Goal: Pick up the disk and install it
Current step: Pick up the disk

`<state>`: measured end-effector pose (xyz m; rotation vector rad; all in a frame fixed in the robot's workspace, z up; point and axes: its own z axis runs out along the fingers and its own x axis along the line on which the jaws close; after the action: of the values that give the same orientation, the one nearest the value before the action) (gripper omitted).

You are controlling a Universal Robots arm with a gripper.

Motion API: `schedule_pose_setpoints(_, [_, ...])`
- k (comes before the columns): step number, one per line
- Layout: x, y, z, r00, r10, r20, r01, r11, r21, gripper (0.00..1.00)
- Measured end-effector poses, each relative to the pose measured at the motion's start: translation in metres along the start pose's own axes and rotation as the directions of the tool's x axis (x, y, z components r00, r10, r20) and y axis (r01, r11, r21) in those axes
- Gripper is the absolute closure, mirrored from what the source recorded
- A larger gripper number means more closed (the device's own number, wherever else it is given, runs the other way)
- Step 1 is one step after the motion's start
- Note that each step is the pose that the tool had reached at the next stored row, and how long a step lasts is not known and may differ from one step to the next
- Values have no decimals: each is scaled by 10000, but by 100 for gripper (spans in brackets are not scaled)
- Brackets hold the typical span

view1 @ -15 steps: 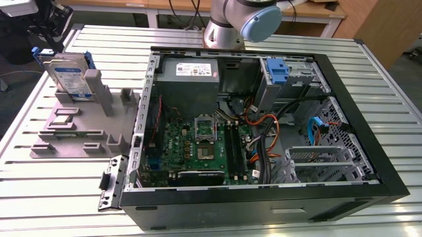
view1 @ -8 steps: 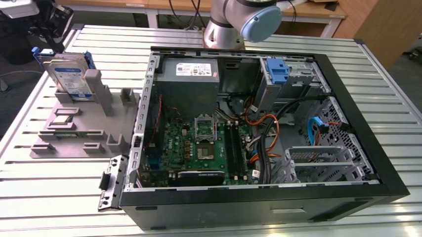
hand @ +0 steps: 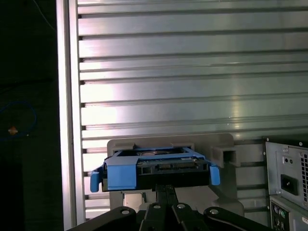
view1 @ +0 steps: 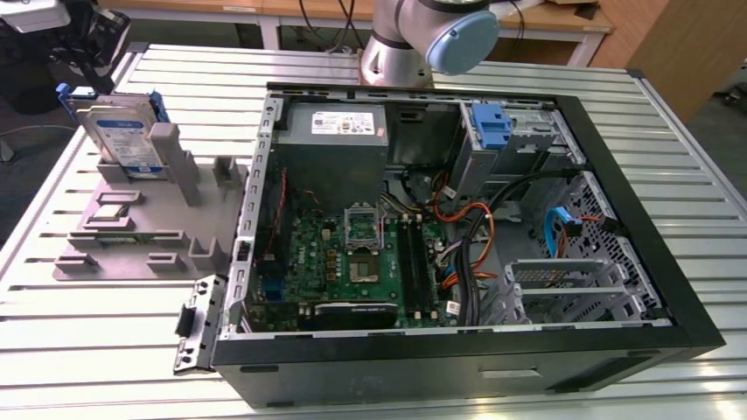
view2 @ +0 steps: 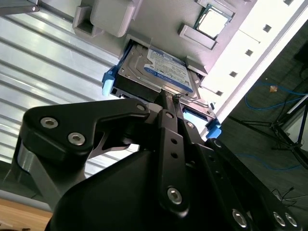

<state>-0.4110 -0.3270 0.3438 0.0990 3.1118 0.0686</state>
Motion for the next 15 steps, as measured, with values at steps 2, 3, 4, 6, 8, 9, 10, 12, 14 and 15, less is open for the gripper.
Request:
schedule_pose_setpoints(2, [0, 0, 1, 9994, -335, -15, 335, 9994, -9, 90])
schedule_pose_setpoints(3, [0, 0, 1, 9987, -515, -23, 515, 9987, -14, 90])
schedule_pose_setpoints(4, [0, 0, 1, 9976, -695, -31, 695, 9976, -19, 90])
schedule_pose_setpoints(6, [0, 0, 2, 9943, -1070, -47, 1070, 9943, -30, 90])
schedule_pose_setpoints(8, [0, 0, 3, 9898, -1426, -62, 1426, 9898, -41, 90])
schedule_pose_setpoints(9, [0, 0, 4, 9870, -1603, -69, 1603, 9871, -47, 90])
schedule_pose_setpoints(10, [0, 0, 4, 9840, -1780, -76, 1780, 9840, -53, 90])
schedule_pose_setpoints(12, [0, 0, 5, 9767, -2142, -90, 2142, 9768, -66, 90])
schedule_pose_setpoints(14, [0, 0, 7, 9684, -2492, -104, 2492, 9684, -79, 90])
schedule_pose_setpoints(15, [0, -1, 7, 9637, -2667, -110, 2666, 9638, -86, 90])
